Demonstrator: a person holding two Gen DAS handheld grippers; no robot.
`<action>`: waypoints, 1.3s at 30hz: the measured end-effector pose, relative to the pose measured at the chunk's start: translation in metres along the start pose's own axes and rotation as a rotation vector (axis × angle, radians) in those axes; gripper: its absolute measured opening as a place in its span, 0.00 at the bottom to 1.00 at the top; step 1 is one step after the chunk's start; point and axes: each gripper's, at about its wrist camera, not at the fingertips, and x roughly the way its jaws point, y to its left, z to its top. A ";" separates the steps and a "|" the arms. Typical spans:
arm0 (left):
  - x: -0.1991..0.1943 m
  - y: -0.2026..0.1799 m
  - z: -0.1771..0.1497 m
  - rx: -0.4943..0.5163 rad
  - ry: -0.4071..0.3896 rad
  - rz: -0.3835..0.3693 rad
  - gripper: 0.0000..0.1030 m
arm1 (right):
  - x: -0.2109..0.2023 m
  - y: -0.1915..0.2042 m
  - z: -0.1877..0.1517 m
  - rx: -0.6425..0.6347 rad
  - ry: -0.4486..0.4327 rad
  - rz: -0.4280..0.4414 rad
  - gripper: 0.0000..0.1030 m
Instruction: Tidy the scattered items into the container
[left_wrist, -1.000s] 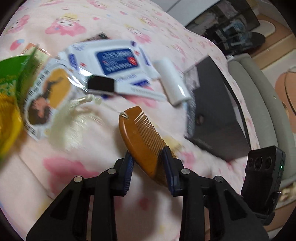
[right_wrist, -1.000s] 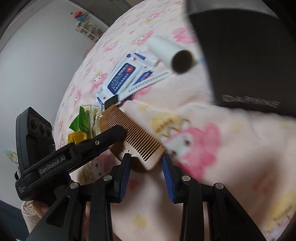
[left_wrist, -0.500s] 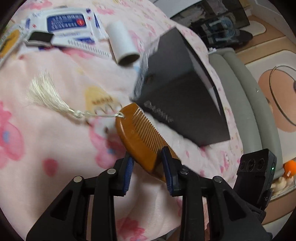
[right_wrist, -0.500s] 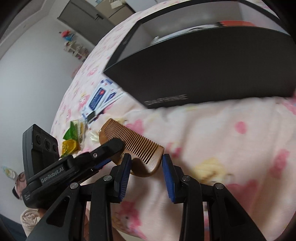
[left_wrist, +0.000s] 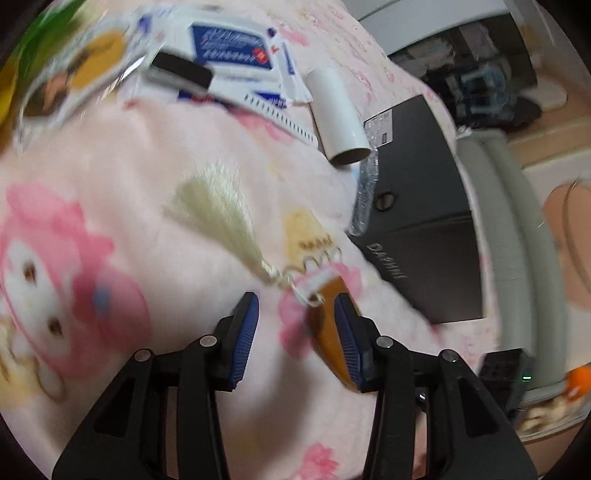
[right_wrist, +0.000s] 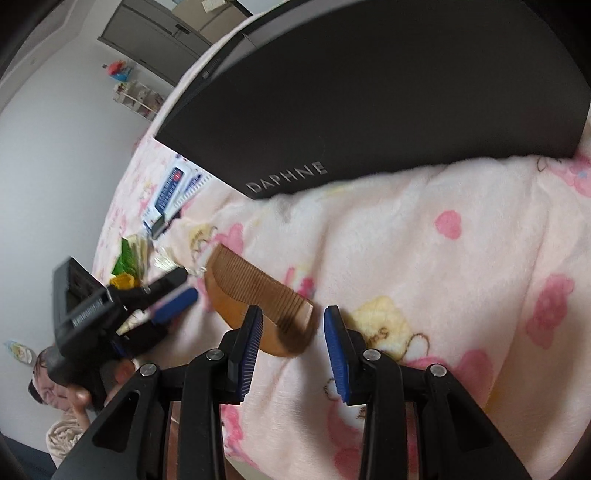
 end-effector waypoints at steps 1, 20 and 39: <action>0.004 -0.007 0.001 0.038 0.002 0.032 0.43 | 0.002 0.000 -0.001 -0.007 0.007 -0.006 0.30; 0.021 -0.085 -0.042 0.328 0.128 0.160 0.38 | 0.003 -0.004 0.005 -0.021 -0.037 0.158 0.31; 0.013 -0.073 0.014 0.292 -0.011 0.314 0.39 | 0.004 -0.001 0.000 -0.112 0.071 0.132 0.31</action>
